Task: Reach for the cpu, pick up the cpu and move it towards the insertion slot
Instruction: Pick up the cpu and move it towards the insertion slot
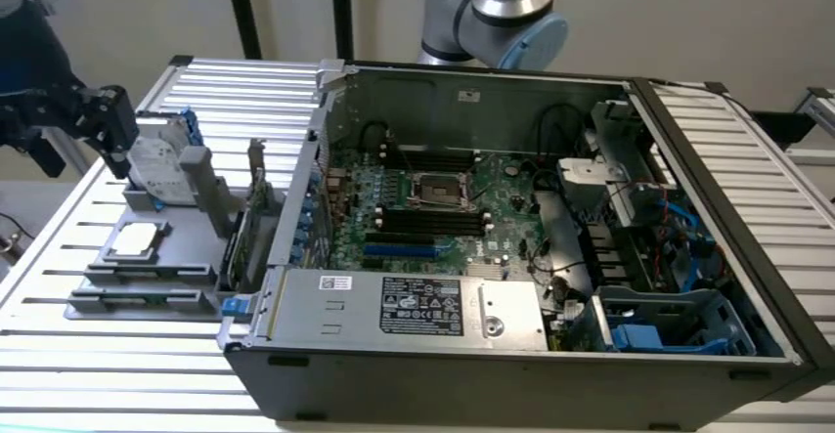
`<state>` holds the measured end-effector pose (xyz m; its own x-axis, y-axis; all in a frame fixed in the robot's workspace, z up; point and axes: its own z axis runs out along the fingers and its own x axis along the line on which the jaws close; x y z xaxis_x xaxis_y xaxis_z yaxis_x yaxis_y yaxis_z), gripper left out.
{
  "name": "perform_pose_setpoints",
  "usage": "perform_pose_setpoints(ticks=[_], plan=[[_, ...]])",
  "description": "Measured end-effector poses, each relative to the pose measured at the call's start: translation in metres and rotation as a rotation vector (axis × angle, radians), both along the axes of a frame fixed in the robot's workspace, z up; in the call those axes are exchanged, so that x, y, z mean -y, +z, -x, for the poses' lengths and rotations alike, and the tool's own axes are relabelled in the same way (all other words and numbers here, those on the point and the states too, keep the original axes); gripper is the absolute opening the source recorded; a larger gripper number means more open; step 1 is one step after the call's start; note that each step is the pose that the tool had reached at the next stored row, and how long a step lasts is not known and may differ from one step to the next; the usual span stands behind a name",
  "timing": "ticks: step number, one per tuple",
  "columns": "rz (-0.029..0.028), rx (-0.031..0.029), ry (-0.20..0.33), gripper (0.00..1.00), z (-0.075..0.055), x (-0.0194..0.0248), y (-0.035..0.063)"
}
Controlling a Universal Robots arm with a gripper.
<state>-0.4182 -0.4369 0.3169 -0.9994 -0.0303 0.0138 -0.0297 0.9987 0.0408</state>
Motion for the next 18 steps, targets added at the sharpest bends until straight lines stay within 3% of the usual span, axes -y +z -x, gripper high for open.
perform_pose_setpoints(ticks=[18], plan=[[0.0000,0.0001,0.000,0.71,0.006,-0.0005,-0.0328]])
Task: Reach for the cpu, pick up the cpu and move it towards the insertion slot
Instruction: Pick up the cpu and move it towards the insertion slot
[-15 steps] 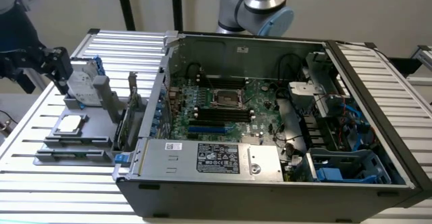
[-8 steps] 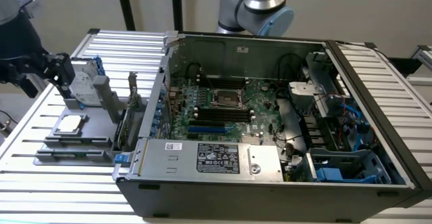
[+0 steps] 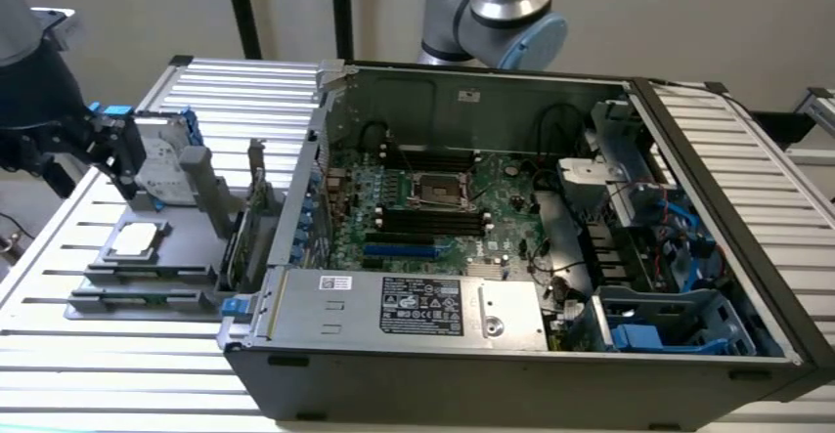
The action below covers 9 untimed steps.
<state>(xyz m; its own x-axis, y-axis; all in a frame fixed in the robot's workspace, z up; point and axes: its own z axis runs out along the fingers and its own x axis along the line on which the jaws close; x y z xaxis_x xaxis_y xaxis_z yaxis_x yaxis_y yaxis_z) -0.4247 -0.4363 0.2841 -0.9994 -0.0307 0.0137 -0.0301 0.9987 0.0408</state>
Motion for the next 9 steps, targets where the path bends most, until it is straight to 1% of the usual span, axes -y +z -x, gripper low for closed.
perform_pose_setpoints(ticks=[9], plan=[[0.0001,-0.0001,0.000,0.71,0.004,-0.0025,-0.0162]])
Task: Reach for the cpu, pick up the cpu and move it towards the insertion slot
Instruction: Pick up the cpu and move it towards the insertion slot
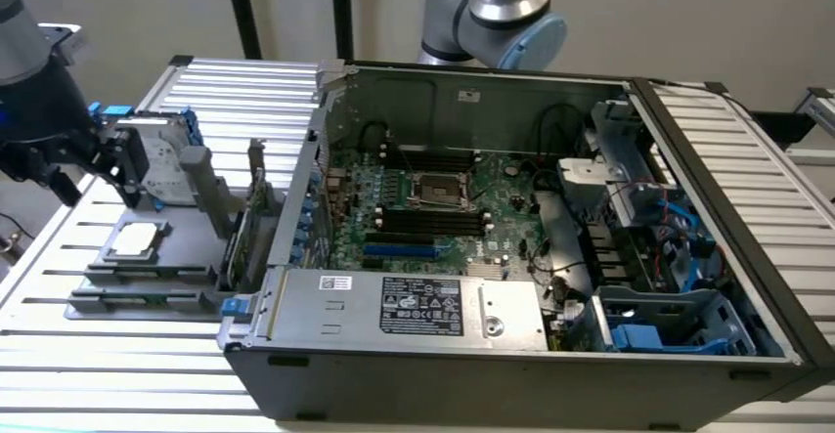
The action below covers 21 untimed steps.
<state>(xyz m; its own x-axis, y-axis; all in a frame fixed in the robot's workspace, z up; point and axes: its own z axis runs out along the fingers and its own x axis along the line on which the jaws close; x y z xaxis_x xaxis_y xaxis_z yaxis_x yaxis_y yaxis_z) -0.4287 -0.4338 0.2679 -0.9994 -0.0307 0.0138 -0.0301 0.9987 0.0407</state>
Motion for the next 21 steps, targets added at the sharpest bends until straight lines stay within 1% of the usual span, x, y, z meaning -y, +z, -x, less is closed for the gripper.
perform_pose_setpoints(ticks=[15,21], plan=[[0.0000,0.0000,0.000,0.71,0.006,-0.0060,-0.0274],[0.0000,0.0000,0.000,0.71,0.006,-0.0063,-0.0381]])
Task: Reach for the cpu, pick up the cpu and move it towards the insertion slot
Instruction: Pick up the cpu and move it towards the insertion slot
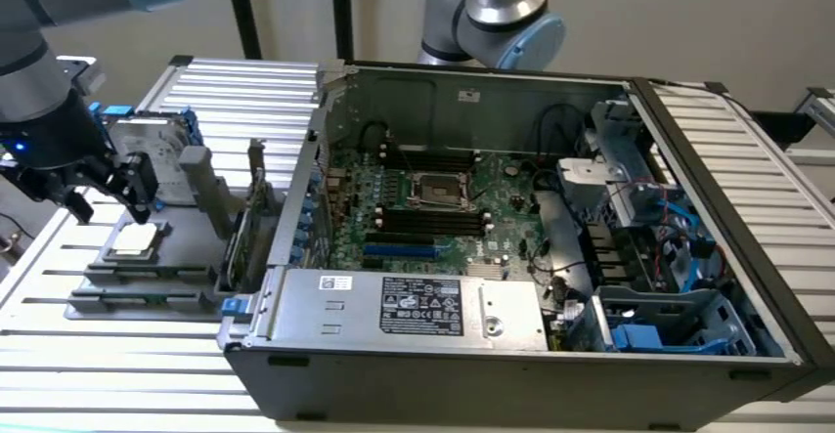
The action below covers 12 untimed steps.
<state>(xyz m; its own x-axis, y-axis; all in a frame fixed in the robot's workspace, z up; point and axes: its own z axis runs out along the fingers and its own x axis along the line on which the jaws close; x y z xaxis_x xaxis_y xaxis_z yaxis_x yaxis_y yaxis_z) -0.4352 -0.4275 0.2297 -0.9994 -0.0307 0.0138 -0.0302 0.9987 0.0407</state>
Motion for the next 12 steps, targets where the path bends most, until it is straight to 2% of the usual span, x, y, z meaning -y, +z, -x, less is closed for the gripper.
perform_pose_setpoints(ticks=[7,12], plan=[[-0.0001,0.0001,-0.005,0.71,-0.004,0.0003,-0.0128],[-0.0001,0.0001,-0.028,0.71,-0.004,0.0004,-0.0208]])
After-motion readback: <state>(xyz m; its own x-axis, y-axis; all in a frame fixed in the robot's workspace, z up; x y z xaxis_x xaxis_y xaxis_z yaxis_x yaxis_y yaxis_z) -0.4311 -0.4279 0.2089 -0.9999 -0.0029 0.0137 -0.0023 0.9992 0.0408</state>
